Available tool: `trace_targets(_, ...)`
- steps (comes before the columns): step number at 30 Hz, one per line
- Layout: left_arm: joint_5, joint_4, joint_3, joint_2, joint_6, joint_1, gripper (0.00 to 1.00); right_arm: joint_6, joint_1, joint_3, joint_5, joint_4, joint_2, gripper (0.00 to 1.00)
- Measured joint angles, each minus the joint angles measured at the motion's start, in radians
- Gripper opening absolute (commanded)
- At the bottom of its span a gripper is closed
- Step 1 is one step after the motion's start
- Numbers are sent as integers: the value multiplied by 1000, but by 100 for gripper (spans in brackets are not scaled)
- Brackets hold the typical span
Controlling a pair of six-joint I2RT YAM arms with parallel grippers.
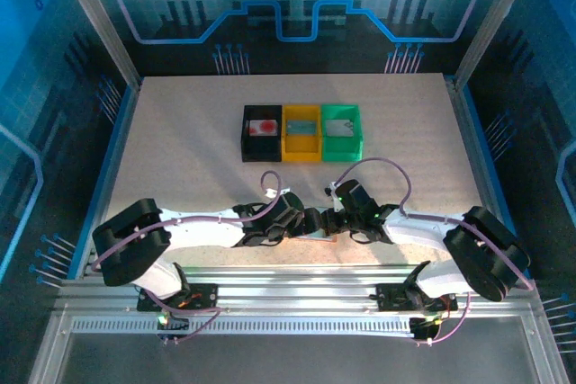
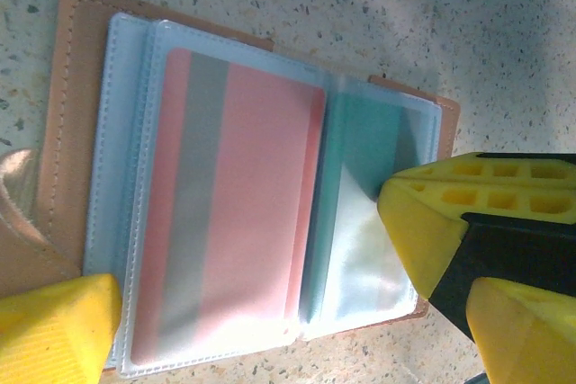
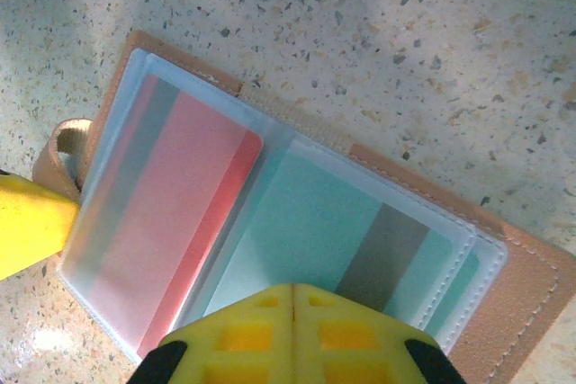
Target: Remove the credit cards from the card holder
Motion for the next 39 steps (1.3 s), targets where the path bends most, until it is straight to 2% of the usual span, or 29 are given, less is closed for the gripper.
trace_targets(11,20,54,0,23,-26,0,99,0,-2,0,-3,0,0,0)
trace_targets(39,25,29,33,42,-27,0,99,4,-19,0,-8,-10,-1,0)
